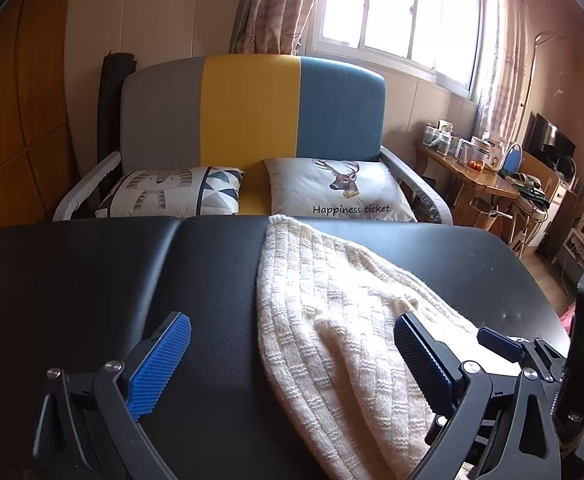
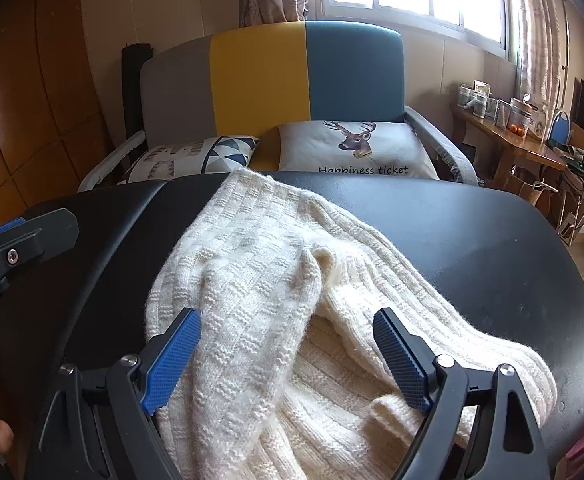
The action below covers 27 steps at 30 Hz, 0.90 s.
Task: Fold clothes
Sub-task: 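Grasp a sleeve of the cream sweater with the right gripper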
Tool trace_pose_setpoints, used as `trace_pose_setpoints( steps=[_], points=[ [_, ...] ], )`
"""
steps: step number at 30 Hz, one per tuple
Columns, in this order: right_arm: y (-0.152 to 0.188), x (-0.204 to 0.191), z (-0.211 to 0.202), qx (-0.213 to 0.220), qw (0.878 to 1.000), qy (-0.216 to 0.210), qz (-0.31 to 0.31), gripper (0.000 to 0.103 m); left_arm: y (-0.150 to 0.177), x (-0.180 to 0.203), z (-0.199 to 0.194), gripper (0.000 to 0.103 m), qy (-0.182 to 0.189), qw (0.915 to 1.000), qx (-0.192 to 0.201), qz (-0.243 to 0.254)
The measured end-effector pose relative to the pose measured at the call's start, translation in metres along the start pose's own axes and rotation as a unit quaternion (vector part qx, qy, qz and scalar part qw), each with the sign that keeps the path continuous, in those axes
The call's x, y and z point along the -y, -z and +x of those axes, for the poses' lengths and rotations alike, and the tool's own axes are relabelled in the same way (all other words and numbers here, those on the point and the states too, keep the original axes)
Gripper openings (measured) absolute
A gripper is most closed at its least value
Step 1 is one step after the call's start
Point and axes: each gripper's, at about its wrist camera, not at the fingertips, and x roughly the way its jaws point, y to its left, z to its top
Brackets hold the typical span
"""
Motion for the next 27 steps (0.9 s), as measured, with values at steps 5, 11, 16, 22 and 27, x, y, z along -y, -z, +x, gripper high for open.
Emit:
trace_pose_setpoints(
  steps=[5, 11, 16, 22, 27],
  points=[
    [0.007, 0.007, 0.000, -0.005, 1.000, -0.028, 0.013, 0.090, 0.011, -0.009, 0.008, 0.103, 0.030, 0.9989, -0.033, -0.013],
    [0.025, 0.035, -0.002, -0.015, 0.991, -0.117, 0.070, 0.090, 0.043, -0.035, 0.035, 0.103, 0.136, 0.9803, -0.120, -0.079],
    [0.061, 0.094, -0.004, -0.045, 0.956, -0.222, 0.184, 0.090, 0.090, -0.060, 0.043, 0.102, 0.140, 0.9723, -0.153, -0.108],
    [0.104, 0.177, -0.018, -0.031, 0.918, -0.209, 0.335, 0.090, 0.112, -0.079, 0.039, 0.102, 0.214, 0.9476, -0.175, -0.160],
    [0.140, 0.248, -0.035, 0.006, 0.845, -0.238, 0.478, 0.090, 0.114, -0.054, 0.030, 0.103, 0.220, 0.9489, -0.190, -0.122]
  ],
)
